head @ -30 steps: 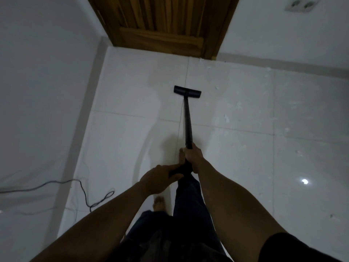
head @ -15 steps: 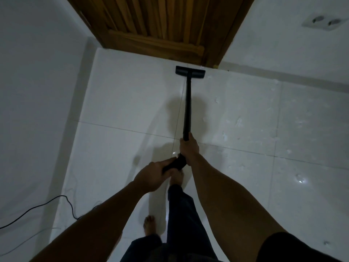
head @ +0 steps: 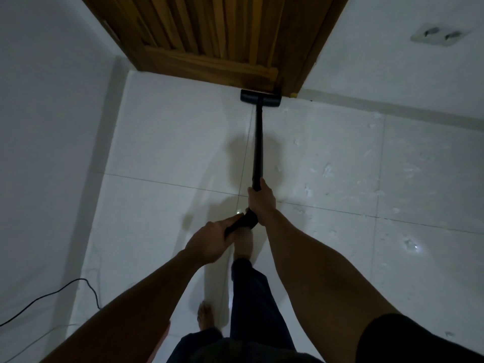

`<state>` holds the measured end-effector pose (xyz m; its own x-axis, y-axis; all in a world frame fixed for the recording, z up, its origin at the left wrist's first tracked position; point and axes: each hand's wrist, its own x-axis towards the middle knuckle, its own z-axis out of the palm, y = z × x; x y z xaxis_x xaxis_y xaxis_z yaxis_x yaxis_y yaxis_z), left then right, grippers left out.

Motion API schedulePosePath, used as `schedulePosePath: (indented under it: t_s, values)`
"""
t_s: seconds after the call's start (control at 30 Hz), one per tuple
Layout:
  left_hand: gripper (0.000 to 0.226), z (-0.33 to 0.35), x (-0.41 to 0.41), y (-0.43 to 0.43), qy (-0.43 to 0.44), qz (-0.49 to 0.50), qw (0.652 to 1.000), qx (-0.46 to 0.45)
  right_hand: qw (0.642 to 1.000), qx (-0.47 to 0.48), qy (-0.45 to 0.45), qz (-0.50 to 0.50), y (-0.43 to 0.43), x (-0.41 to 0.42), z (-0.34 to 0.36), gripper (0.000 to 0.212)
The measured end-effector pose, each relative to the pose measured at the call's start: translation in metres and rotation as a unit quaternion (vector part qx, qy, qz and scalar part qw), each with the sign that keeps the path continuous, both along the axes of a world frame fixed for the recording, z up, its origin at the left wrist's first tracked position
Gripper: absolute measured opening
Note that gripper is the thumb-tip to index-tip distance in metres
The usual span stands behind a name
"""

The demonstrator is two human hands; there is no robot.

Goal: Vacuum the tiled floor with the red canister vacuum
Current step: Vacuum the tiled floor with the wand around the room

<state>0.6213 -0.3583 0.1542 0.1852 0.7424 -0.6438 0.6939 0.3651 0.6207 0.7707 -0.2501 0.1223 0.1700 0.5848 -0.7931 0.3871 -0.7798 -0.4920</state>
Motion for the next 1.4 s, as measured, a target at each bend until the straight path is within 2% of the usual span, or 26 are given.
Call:
schedulePosePath:
  t_s: [0.23,0.43,0.6,0.73,0.93,1.1,1.23,1.4]
  values:
    - [0.042,0.022,-0.012,-0.075,-0.032,-0.038,0.999,-0.005,1.000,0.026,0.000,0.002,-0.082,-0.005,0.022,0.060]
    - [0.056,0.059,-0.020,-0.176,0.043,-0.115,0.992,0.003,0.998,0.059,-0.004,-0.002,-0.203,-0.010,0.043,0.060]
    - [0.054,0.074,-0.028,-0.274,0.042,-0.164,0.986,0.011,0.996,0.089,0.000,-0.020,-0.313,-0.014,0.055,0.061]
    - [0.061,0.082,-0.031,-0.360,0.031,-0.178,0.983,-0.007,0.996,0.081,-0.005,-0.029,-0.404,-0.009,0.071,0.063]
    - [0.055,0.096,-0.006,-0.457,0.029,-0.199,0.980,-0.013,0.995,0.084,0.005,-0.050,-0.513,0.017,0.086,0.063]
    - [0.049,0.080,0.020,-0.541,0.047,-0.231,0.972,0.017,0.995,0.073,0.010,-0.071,-0.594,0.044,0.084,0.064]
    - [0.062,0.064,0.044,-0.613,0.042,-0.205,0.977,0.033,0.995,0.071,0.026,-0.071,-0.660,0.070,0.081,0.064]
    - [0.062,0.064,0.079,-0.709,0.030,-0.187,0.982,0.007,0.996,0.066,0.014,-0.055,-0.752,0.103,0.085,0.063]
